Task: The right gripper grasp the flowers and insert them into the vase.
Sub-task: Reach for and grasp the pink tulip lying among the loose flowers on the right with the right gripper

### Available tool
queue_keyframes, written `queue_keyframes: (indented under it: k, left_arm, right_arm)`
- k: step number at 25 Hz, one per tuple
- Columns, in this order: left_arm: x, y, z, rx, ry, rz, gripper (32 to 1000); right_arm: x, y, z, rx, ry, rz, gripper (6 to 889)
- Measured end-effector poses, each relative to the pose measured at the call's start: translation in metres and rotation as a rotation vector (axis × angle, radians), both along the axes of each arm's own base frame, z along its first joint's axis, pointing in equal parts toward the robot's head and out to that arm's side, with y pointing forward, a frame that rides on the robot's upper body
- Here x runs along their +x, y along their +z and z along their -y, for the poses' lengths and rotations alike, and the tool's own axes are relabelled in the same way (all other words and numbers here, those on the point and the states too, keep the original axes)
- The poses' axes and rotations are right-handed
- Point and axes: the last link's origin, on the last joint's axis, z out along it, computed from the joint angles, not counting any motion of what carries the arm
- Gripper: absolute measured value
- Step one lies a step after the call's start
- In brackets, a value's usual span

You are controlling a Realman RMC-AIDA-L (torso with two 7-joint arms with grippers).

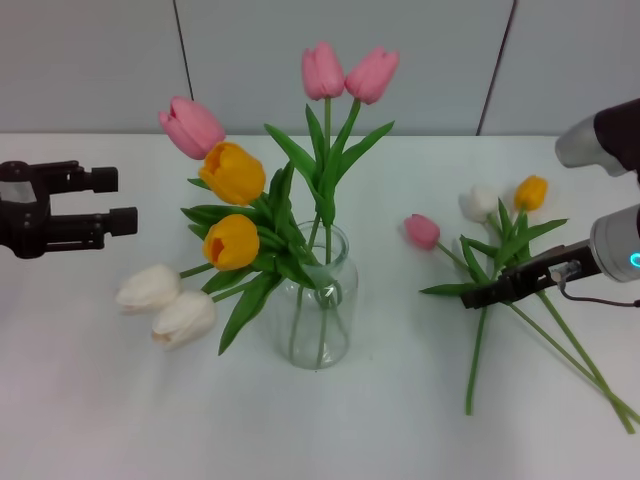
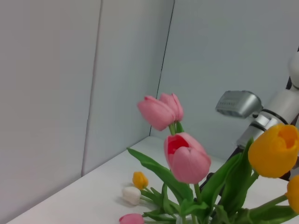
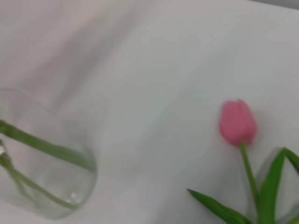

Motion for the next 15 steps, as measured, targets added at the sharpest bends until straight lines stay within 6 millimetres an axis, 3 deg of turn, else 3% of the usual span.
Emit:
queue_keyframes:
  k: [7, 15]
  left_arm:
    - [-0.004, -0.001, 0.002, 0.005, 0.016, 0.001, 774]
    - [-0.004, -0.003, 0.002, 0.005, 0.023, 0.006, 773]
  right_arm:
    - [0.018, -0.007, 0.005, 0.013, -0.031, 0.049, 860]
    - [0.022, -0.006, -0.002, 0.061, -0.007, 0.087, 859]
